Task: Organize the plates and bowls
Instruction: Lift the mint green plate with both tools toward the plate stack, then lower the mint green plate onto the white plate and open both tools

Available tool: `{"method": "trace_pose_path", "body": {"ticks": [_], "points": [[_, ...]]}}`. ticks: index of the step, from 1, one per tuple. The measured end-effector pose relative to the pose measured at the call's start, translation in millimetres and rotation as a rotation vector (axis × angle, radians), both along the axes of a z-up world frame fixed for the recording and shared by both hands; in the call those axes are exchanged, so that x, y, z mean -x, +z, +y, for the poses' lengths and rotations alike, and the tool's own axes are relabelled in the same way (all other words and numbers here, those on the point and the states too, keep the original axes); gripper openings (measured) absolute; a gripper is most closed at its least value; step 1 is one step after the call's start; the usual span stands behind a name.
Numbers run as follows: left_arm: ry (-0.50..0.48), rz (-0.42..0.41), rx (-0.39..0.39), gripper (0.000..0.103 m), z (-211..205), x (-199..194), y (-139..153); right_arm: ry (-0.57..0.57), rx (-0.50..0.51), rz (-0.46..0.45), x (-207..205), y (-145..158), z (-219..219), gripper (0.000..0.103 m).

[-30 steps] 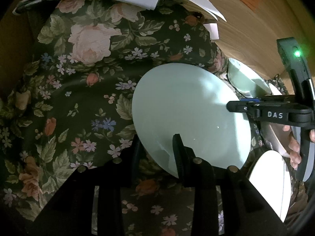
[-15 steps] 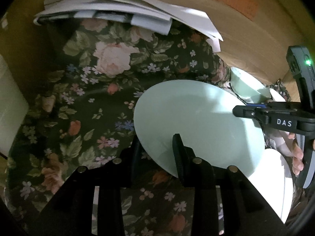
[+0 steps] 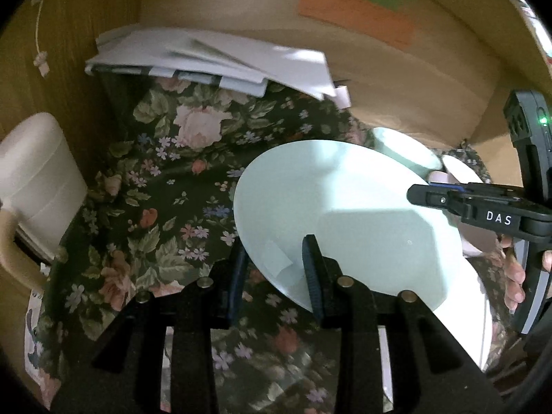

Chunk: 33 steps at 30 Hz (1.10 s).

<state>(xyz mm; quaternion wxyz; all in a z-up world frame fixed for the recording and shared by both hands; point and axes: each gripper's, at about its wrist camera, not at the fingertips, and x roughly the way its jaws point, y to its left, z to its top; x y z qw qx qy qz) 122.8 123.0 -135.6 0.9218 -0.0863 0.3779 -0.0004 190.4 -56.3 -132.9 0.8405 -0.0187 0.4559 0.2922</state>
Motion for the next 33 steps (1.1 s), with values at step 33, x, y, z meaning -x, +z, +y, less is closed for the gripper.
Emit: {"method": "trace_pose_path", "body": {"ticks": [33], "points": [[-0.195,-0.06,-0.02,0.032,-78,76,20,-0.156,-0.095,-0.102,129,14,-89,0.02]]}}
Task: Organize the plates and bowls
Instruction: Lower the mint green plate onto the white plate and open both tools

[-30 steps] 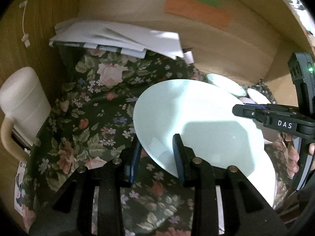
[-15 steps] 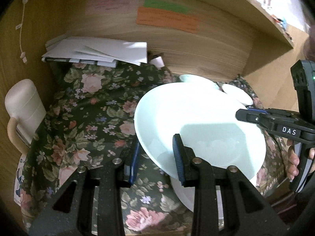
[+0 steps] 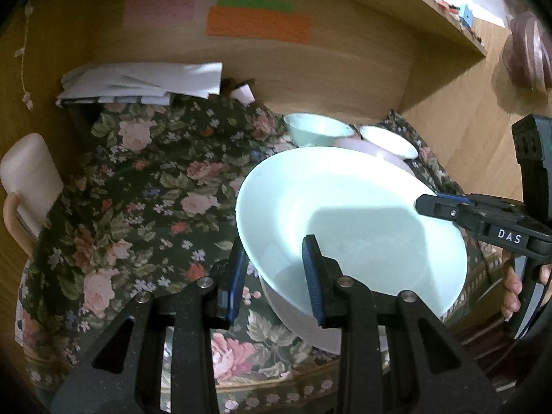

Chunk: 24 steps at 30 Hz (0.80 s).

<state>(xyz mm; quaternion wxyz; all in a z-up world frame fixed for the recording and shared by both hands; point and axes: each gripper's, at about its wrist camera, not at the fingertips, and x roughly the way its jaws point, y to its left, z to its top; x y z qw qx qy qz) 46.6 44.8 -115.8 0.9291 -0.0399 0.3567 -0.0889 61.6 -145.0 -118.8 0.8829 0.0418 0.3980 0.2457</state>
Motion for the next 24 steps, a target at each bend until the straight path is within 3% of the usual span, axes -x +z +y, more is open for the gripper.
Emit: {"method": "trace_pose_path", "body": {"ticks": [24], "points": [[-0.015,0.102,-0.033,0.032,-16,-12,-41,-0.021,-0.013,0.098,7,-46,-10,0.02]]}}
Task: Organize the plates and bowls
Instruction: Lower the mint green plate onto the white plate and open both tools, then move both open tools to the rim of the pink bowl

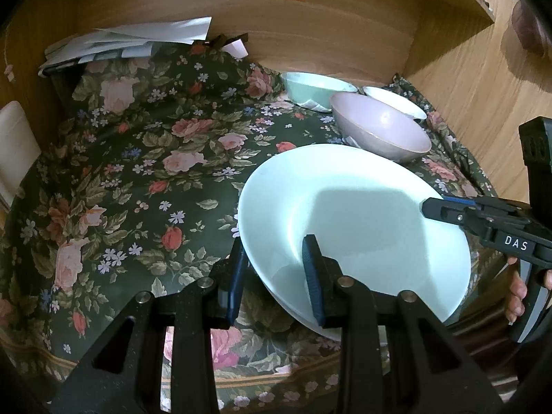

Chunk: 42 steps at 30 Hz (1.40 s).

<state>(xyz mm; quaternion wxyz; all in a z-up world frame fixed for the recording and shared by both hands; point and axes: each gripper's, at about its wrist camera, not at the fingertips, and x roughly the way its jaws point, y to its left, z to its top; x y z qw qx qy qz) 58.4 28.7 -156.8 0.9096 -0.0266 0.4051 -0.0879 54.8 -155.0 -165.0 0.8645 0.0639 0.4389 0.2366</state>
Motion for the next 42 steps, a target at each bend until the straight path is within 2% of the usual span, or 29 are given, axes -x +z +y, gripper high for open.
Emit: {"method": "trace_pose_path", "body": {"ticks": [14,29,35,42], "points": [[-0.013,0.031,-0.024,0.032,-1,-11,-13,0.011,0.016,0.014,-4,-6,0,0.023],[-0.024,0.009,-0.042,0.032,-2,-13,-6,0.021,0.015,0.009,2,-3,-4,0.022],[-0.004,-0.049,-0.035,0.046,-1,-15,13,-0.005,0.045,-0.027,5,5,-9,0.025],[-0.013,-0.125,-0.043,0.065,-13,-27,36,-0.076,0.055,-0.103,-1,24,-28,0.039]]}}
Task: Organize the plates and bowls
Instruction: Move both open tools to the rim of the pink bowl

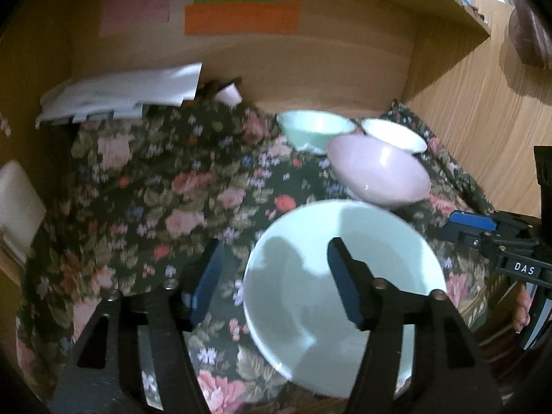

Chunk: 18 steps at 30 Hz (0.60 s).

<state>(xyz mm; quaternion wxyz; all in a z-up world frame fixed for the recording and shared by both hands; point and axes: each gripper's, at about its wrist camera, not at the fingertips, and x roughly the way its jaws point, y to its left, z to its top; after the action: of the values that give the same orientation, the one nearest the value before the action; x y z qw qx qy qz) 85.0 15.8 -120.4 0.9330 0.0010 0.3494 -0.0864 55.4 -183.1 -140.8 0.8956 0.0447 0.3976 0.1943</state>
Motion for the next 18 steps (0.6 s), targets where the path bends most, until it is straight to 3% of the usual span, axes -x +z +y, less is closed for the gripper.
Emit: {"method": "trace_pose_path", "body": {"ticks": [2,4,6,9,18], "points": [[-0.01,-0.009,0.001,0.069,-5,-5,5,-0.032,0.008,-0.031,-4,6,-5,0.047],[-0.012,-0.019,0.004,0.077,-11,-13,11,-0.077,0.025,-0.075,-6,13,-10,0.065],[0.0,-0.03,0.007,0.084,-16,-21,14,-0.11,0.032,-0.113,-9,18,-15,0.071],[0.011,-0.036,0.011,0.091,-22,-35,18,-0.143,0.032,-0.141,-18,23,-24,0.073],[-0.031,0.041,-0.004,0.093,-53,-93,7,-0.181,0.027,-0.107,-56,10,-43,0.075]]}}
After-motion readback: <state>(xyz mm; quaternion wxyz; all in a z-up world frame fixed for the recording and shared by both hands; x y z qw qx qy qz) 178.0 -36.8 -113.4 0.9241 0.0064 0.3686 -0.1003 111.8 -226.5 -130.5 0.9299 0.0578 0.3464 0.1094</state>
